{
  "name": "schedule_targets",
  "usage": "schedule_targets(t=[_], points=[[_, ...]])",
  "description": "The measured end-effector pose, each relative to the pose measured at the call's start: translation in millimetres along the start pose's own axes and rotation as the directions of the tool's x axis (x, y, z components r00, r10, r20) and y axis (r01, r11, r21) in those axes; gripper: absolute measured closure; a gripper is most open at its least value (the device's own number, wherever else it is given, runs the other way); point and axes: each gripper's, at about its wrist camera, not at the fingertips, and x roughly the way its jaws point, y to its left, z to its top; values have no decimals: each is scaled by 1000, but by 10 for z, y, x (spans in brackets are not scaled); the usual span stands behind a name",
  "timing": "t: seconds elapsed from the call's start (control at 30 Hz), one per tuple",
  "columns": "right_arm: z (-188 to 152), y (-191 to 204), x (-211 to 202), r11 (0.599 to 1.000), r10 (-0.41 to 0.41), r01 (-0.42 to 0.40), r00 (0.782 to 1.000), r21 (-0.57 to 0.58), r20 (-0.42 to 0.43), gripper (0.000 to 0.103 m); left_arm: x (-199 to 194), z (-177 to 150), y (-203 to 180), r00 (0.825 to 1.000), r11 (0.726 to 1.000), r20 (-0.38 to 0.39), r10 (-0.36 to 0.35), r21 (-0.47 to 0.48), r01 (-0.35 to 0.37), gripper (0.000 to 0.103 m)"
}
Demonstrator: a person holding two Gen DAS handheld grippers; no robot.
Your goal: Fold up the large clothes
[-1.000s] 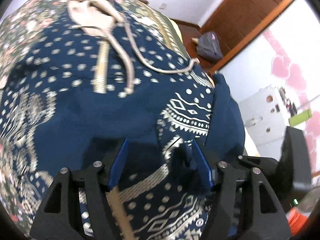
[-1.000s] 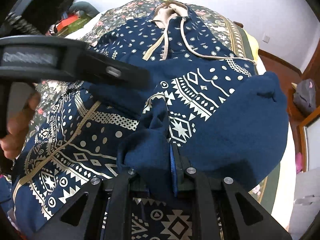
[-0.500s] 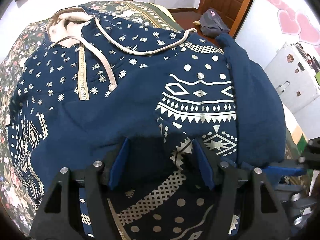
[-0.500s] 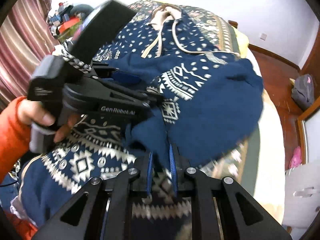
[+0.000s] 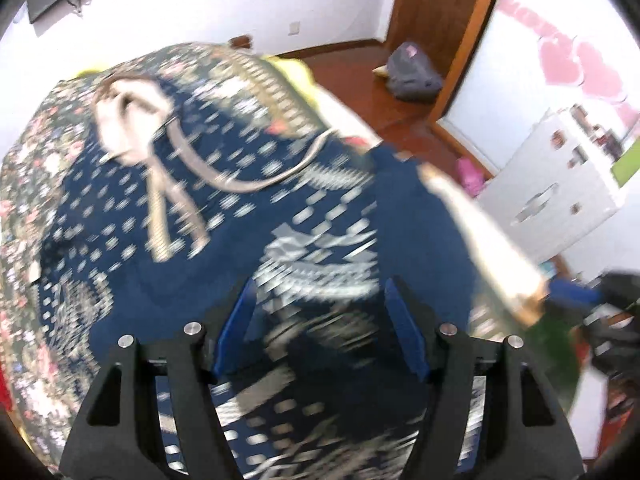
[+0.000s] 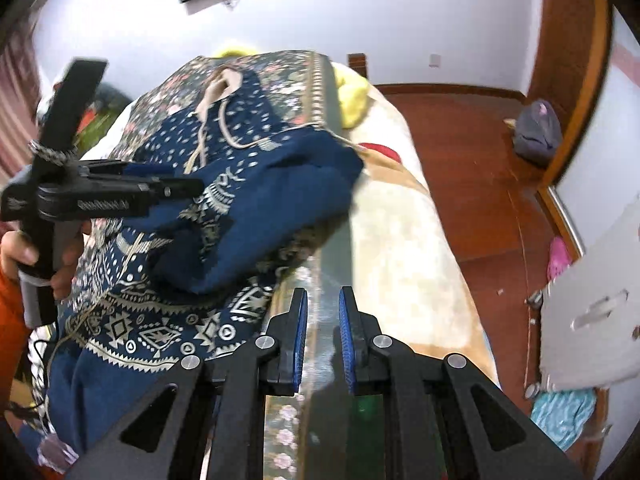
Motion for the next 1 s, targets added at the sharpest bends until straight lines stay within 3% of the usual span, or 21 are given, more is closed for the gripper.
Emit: schedule_targets(t=[0.13, 0.3, 0.37, 0.4, 0.43, 0.47, 0.53, 0.7, 0.8, 0.87, 1.0], points=[[-48, -109, 25, 999, 18, -17, 1000, 45, -16, 91, 186, 234, -290, 998, 998, -27, -59, -3, 59, 36], [-143, -166, 47, 997, 37, -35, 999, 74, -30, 91, 651, 305, -523, 991, 999, -124, -50, -14, 49, 36], [-176, -195, 58, 995, 52, -49, 998, 91, -36, 91, 765, 283, -534, 993, 1000, -118, -27, -11, 26, 38], [-174, -198, 75, 994, 57, -53, 998, 94, -39, 91, 765, 274, -538, 995, 1000, -95, -17, 2, 18, 49], [-179, -200, 82, 994, 62, -58, 997, 97, -42, 91, 743, 266, -551, 997, 1000, -72, 10, 29, -8, 70], [-177, -193, 92, 994, 65, -60, 997, 95, -43, 91, 717, 254, -566, 998, 998, -53, 37, 61, -34, 78], [-159, -175, 127, 994, 70, -65, 996, 88, -50, 91, 582, 237, -527, 1000, 998, -22, 20, 63, -18, 93], [-42, -39, 198, 995, 82, -80, 996, 52, -43, 91, -48, 236, -166, 993, 1000, 115, -11, -14, 13, 97], [62, 107, 224, 996, 87, -87, 996, 16, -28, 91, -422, 242, 114, 982, 998, 188, -13, -64, 25, 97], [148, 222, 239, 996, 93, -93, 996, -9, -14, 91, -681, 215, 325, 971, 992, 236, -48, -101, 73, 97], [319, 483, 310, 993, 105, -105, 994, -58, 5, 91, -1000, 156, 566, 954, 992, 299, 25, -125, 14, 97]])
